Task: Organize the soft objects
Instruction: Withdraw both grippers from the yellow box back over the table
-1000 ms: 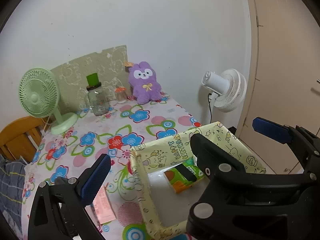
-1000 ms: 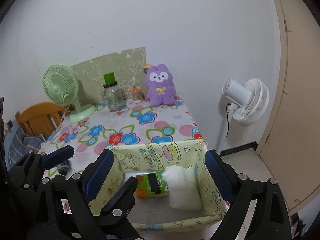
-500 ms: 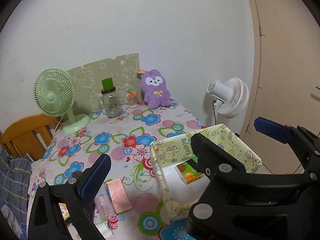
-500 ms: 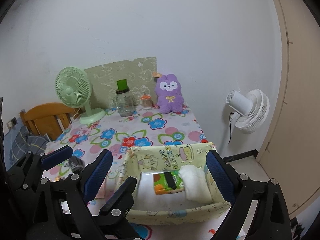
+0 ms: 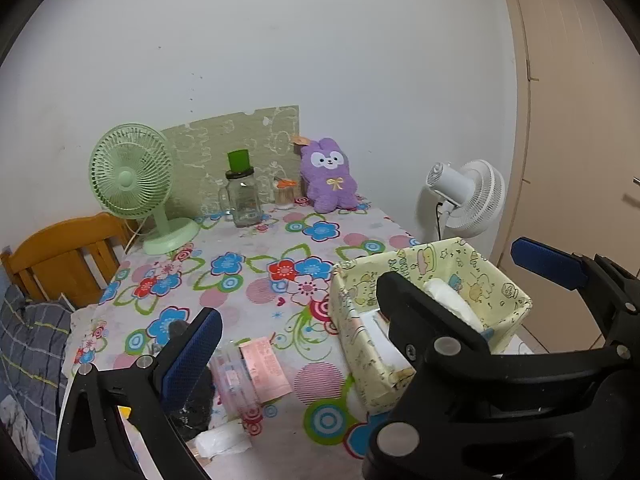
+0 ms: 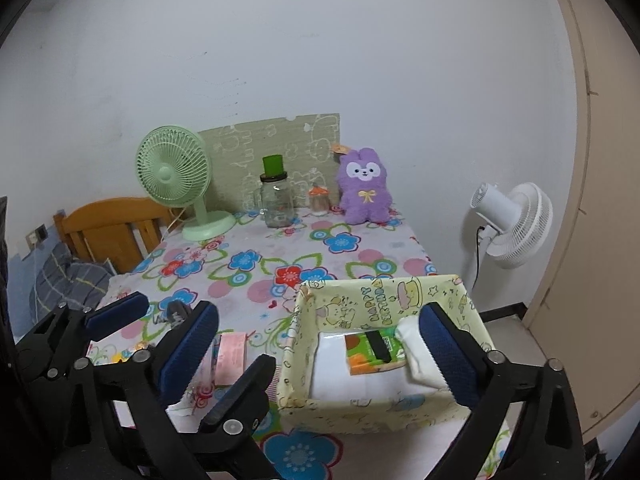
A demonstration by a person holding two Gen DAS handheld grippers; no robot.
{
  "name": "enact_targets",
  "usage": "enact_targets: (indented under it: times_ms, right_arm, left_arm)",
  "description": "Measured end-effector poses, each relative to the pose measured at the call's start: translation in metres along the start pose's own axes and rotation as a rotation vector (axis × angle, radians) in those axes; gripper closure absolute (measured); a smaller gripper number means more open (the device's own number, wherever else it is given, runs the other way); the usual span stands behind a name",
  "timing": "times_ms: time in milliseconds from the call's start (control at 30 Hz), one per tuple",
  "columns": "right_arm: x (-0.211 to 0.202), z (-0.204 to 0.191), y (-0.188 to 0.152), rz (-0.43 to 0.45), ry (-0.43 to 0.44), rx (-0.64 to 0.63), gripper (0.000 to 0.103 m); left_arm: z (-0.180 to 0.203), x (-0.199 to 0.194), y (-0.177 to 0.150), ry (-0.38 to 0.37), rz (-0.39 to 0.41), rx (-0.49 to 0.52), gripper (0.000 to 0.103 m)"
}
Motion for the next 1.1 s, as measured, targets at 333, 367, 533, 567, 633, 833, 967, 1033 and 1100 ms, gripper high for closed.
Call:
enact_targets:
  times_ms: [333,367,533,567,633,833,967,1033,1100]
  right_arm:
    - [0.000,-0.024,-0.014,-0.001,0.020,-0.015,0.000]
    - [-0.001,-0.026,-0.016,0.001,0.026,-0.013,0.000]
    - [0.004,-0.038,-0.026,-0.022,0.063,-0.007,0.000]
    - [0.005,-0.041,-0.029,-0.026,0.061,-0.010,0.000]
    - [0.006,-0.047,-0.032,-0.019,0.056,-0.019,0.000]
    - [0.015,-0.063,-0.043,-0.028,0.067,-0.026,0.000]
    - [0.018,-0.073,-0.049,-0.025,0.076,-0.025,0.000]
    - [0.022,-0.077,-0.052,-0.031,0.082,-0.021,0.000]
    - [0.025,-0.080,-0.055,-0.038,0.087,-0.019,0.000]
  left_arm:
    - [-0.021,-0.006,-0.019,0.018,0.006,-0.023,0.000]
    - [-0.023,-0.007,-0.021,0.020,0.008,-0.023,0.000]
    - [-0.035,-0.007,-0.033,0.034,-0.004,-0.041,0.000]
    - [-0.037,-0.007,-0.035,0.038,-0.009,-0.046,0.000]
    - [-0.041,-0.006,-0.041,0.044,-0.017,-0.056,0.000]
    - [-0.056,-0.004,-0.054,0.066,-0.028,-0.072,0.000]
    - [-0.066,-0.003,-0.062,0.080,-0.031,-0.075,0.000]
    - [-0.072,-0.002,-0.066,0.085,-0.040,-0.084,0.000]
    - [-0.077,0.001,-0.070,0.092,-0.051,-0.092,0.000]
Point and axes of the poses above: each gripper's, at about its wrist camera, not at the fingertips, and x roughly the way its jaws point, z to its right, y to its top, the point moved 7 cm from there along x, roughly the way its jaws point, and after that the axes turned 9 degrees about -y, right-handed, at the moved point
